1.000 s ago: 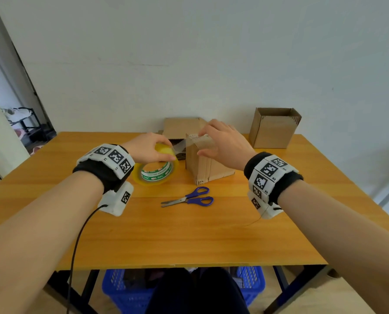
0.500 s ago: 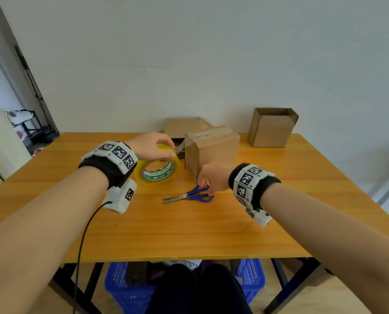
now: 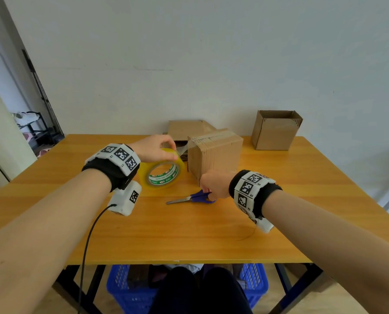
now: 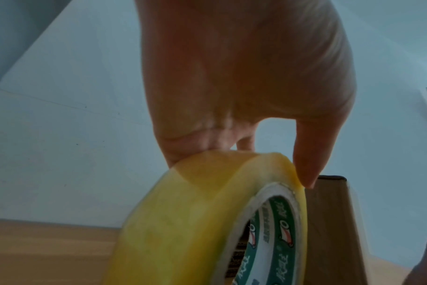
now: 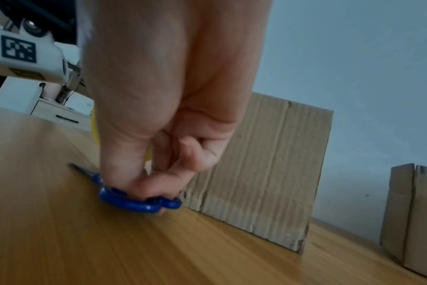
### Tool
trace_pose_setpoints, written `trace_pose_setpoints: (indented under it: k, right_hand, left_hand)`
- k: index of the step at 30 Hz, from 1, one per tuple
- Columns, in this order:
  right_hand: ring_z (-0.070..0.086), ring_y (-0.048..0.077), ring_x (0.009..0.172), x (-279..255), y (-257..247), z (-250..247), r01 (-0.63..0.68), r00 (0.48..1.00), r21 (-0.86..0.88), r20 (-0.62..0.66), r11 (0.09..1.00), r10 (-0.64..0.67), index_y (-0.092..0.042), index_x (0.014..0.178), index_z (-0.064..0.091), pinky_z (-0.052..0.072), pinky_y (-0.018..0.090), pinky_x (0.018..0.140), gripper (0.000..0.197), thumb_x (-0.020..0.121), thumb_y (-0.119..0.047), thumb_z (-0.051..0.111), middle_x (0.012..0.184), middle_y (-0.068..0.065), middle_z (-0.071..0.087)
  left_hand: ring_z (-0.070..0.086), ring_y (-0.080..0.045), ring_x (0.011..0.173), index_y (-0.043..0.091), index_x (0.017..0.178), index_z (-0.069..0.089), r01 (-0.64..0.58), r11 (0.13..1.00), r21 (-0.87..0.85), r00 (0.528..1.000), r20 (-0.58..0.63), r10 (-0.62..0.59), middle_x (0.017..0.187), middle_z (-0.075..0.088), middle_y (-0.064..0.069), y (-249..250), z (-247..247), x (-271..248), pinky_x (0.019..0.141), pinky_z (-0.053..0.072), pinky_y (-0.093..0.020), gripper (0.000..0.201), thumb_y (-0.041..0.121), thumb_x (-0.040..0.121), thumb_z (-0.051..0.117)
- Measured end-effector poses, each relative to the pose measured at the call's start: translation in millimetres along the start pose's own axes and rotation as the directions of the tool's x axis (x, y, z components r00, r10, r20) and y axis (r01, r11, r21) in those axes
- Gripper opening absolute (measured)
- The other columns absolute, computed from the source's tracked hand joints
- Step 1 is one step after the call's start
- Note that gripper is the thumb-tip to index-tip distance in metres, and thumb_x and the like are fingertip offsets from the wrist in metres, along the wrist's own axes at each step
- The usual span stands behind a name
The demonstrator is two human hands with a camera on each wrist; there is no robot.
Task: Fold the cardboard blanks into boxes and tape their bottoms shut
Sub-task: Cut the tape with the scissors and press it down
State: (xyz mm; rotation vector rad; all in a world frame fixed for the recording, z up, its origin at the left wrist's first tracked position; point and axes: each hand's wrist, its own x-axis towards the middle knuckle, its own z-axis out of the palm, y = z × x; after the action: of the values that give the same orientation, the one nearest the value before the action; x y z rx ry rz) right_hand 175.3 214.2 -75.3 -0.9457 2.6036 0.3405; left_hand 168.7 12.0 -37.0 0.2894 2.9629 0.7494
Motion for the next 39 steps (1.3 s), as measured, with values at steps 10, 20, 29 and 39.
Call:
trace_pose_setpoints:
  k: [10, 20, 29, 39]
  right_hand:
    - [0.063, 0.011, 0.064, -29.2, 26.7, -10.5, 0.019, 0.998, 0.672, -0.062, 0.74, 0.03, -0.012, 0.088, 0.065, 0.051, 0.017, 0.054, 0.009, 0.091, -0.02, 0.061, 0.091, 0.012, 0.069]
    - [0.062, 0.021, 0.07, -41.9, 28.0, -7.6, -0.092, 0.996, 0.972, 0.088, 0.214, 0.026, -0.003, 0.097, 0.057, 0.058, 0.035, 0.07, 0.05, 0.089, -0.052, 0.051, 0.092, 0.014, 0.062]
    - [0.061, 0.021, 0.06, -25.1, 15.7, -10.9, 0.024, 0.993, 0.987, -0.041, 0.156, 0.111, -0.003, 0.09, 0.061, 0.058, 0.036, 0.066, 0.052, 0.086, -0.054, 0.053, 0.079, 0.011, 0.066]
    - [0.058, 0.016, 0.053, -21.3, 16.2, -9.4, 0.113, 0.983, 0.983, -0.133, 0.145, 0.131, 0.002, 0.096, 0.061, 0.057, 0.032, 0.054, 0.05, 0.085, -0.047, 0.059, 0.08, 0.012, 0.065]
  left_hand:
    - [0.048, -0.021, 0.123, 0.018, 0.122, 0.059, 0.016, 0.999, -0.035, 1.0, 0.025, -0.015, 0.133, 0.053, -0.003, -6.6, -6.2, 0.1, 0.096, 0.038, -0.03, 0.037, 0.03, 0.088, 0.064]
    - [0.046, -0.019, 0.124, 0.022, 0.121, 0.06, 0.023, 0.998, -0.05, 1.0, 0.02, -0.022, 0.134, 0.052, 0.0, -9.9, -4.8, 0.1, 0.097, 0.036, -0.029, 0.036, 0.032, 0.086, 0.066]
    - [0.047, -0.019, 0.123, 0.022, 0.119, 0.061, 0.01, 0.998, -0.065, 1.0, -0.005, -0.01, 0.133, 0.053, -0.001, -8.7, -3.3, -3.0, 0.097, 0.038, -0.029, 0.035, 0.031, 0.085, 0.067]
    - [0.048, -0.019, 0.122, 0.024, 0.116, 0.061, 0.015, 0.998, -0.067, 1.0, -0.004, -0.015, 0.132, 0.053, -0.001, -8.6, -1.0, -4.0, 0.1, 0.04, -0.033, 0.033, 0.032, 0.085, 0.067]
